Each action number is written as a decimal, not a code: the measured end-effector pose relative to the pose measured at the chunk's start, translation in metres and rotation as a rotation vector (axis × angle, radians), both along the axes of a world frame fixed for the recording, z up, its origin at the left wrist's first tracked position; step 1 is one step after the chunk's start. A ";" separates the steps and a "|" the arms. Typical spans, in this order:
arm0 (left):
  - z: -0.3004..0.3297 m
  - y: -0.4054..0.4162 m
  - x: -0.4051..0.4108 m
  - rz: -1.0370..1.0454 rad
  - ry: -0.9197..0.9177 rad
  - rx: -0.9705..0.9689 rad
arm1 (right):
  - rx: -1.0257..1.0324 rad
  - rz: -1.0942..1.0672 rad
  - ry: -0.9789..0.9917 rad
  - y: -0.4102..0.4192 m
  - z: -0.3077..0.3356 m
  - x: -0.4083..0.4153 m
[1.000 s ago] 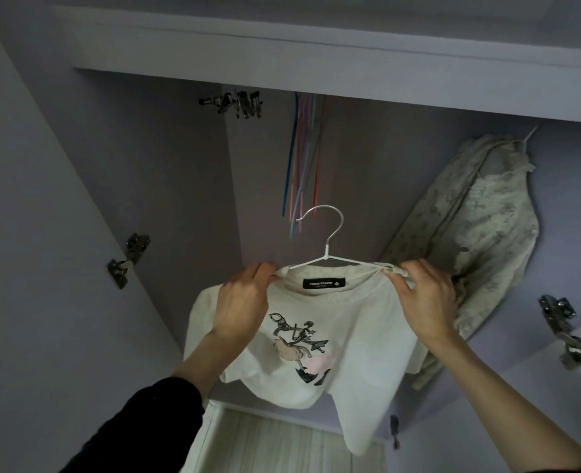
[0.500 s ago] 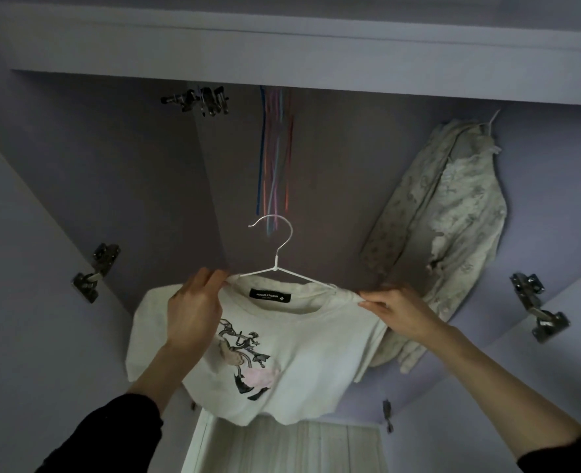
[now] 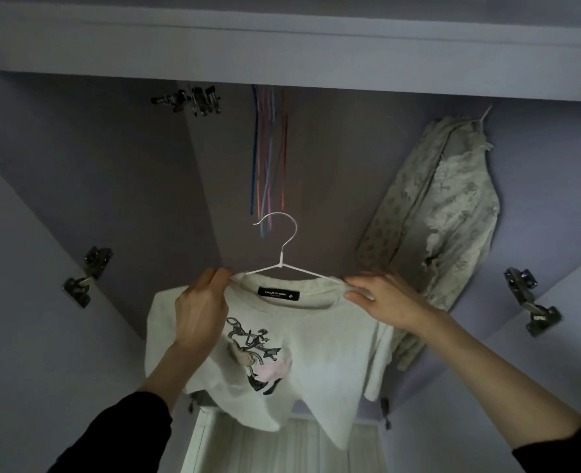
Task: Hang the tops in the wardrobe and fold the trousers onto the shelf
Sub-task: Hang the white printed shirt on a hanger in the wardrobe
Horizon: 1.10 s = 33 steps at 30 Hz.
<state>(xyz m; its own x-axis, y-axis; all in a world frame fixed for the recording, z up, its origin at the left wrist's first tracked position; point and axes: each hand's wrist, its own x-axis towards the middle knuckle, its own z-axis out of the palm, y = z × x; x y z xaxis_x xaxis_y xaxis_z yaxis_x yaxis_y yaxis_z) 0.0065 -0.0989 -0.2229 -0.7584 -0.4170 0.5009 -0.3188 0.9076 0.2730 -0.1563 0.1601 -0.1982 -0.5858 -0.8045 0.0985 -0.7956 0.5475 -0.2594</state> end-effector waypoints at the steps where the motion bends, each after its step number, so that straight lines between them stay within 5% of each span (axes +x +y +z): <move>1: 0.002 0.000 -0.003 -0.013 0.006 0.014 | -0.034 -0.022 -0.042 -0.002 0.001 0.001; 12: 0.021 0.011 -0.029 -0.210 -0.072 0.143 | -0.210 -0.454 -0.138 0.017 0.004 0.000; 20: 0.052 0.044 -0.063 -0.443 0.130 -0.164 | 0.028 -0.667 -0.135 0.041 0.015 -0.012; 33: 0.180 0.103 -0.149 -0.483 0.336 -0.574 | -0.508 -1.086 -0.202 0.058 0.102 -0.074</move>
